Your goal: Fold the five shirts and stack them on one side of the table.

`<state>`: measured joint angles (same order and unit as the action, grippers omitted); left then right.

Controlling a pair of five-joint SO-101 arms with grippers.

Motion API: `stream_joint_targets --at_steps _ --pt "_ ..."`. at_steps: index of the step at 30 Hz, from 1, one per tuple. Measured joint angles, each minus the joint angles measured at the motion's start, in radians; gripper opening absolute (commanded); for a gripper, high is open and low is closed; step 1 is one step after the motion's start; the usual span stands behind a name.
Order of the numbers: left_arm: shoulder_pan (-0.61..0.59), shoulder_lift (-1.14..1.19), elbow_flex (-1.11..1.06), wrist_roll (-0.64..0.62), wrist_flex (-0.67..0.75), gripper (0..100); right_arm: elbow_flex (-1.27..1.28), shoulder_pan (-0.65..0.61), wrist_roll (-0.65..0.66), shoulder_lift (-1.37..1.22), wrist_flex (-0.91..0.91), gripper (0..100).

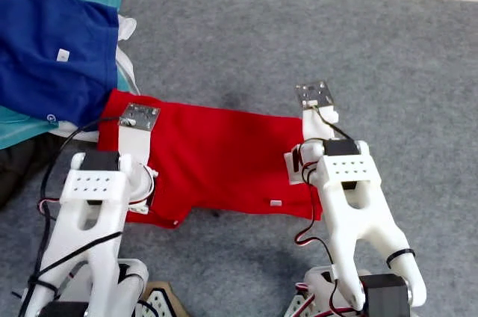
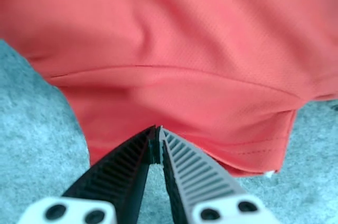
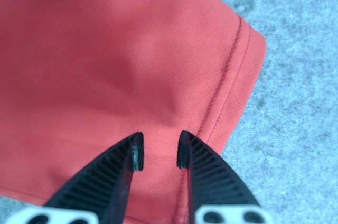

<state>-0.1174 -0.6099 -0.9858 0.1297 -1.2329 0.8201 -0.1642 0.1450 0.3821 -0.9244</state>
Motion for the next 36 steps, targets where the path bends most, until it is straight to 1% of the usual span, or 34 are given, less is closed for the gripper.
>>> stream_joint_targets --at_steps 4,9,12,15,18,21,25,28,31,34,36 --pt "0.003 -0.046 0.009 0.0 -0.018 1 0.0 0.0 0.0 0.0 0.0 11.6" --pt "-0.015 -0.068 0.129 0.0 -0.055 1 0.0 0.0 0.0 0.0 0.0 11.6" --pt "-0.04 -0.031 0.212 -0.034 -0.058 1 0.0 0.0 0.0 0.0 0.0 11.6" --pt "-0.04 0.06 0.269 -0.052 -0.057 1 0.0 0.009 -0.005 0.0 0.0 11.6" --pt "-0.04 0.186 0.296 -0.058 -0.006 1 0.0 0.061 -0.046 0.0 0.0 11.6" --pt "-0.038 0.318 0.302 -0.091 0.081 1 0.0 0.115 -0.064 0.0 0.0 11.8" --pt "-0.038 0.427 0.304 -0.121 0.196 1 0.0 0.12 -0.071 0.0 0.0 11.8" --pt "-0.038 0.436 0.304 -0.127 0.221 1 0.0 0.12 -0.071 0.0 0.0 11.8" --pt "-0.038 0.434 0.304 -0.127 0.196 1 0.0 0.106 -0.071 0.0 0.0 11.8" --pt "-0.04 0.411 0.311 -0.127 0.086 1 0.0 0.091 -0.071 0.0 0.0 11.8" --pt "-0.074 0.351 0.311 -0.124 0.025 1 0.0 0.092 -0.071 0.0 0.0 11.8"
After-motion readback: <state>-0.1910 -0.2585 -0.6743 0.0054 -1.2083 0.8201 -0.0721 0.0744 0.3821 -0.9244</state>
